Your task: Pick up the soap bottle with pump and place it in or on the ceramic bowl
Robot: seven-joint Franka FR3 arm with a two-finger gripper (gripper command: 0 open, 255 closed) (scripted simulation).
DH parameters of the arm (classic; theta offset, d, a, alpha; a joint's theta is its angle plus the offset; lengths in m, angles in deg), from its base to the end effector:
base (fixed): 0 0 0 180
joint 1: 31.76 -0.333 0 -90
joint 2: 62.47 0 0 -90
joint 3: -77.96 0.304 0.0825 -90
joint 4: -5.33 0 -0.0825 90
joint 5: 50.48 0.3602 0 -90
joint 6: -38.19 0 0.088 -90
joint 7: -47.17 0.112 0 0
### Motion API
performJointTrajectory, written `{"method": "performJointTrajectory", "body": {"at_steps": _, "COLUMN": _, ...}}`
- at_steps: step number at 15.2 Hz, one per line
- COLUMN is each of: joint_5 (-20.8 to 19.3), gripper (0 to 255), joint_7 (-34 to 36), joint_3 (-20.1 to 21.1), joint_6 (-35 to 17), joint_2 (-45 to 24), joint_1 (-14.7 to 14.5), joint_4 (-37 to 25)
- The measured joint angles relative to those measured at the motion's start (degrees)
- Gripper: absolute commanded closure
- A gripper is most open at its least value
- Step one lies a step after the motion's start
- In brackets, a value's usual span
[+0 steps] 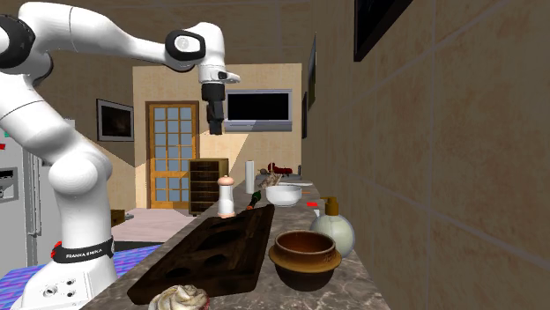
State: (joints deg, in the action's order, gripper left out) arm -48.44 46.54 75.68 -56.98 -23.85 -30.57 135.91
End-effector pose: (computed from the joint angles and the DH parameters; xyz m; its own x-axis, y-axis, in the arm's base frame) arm 0.3312 -0.0198 0.5852 0.9974 -0.0454 0.0561 -0.0420 -0.9973 -0.0598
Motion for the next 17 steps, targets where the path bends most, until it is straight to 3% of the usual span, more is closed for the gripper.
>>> {"method": "performJointTrajectory", "body": {"at_steps": 7, "joint_5": -2.60, "gripper": 0, "joint_7": -6.10, "joint_3": -4.55, "joint_6": -8.31, "joint_2": -11.20, "joint_1": 1.49, "joint_4": -2.32}}
{"method": "performJointTrajectory", "body": {"at_steps": 17, "joint_5": -2.70, "gripper": 0, "joint_7": -15.02, "joint_3": -10.43, "joint_6": -16.41, "joint_2": -30.36, "joint_1": 3.35, "joint_4": -12.86}}
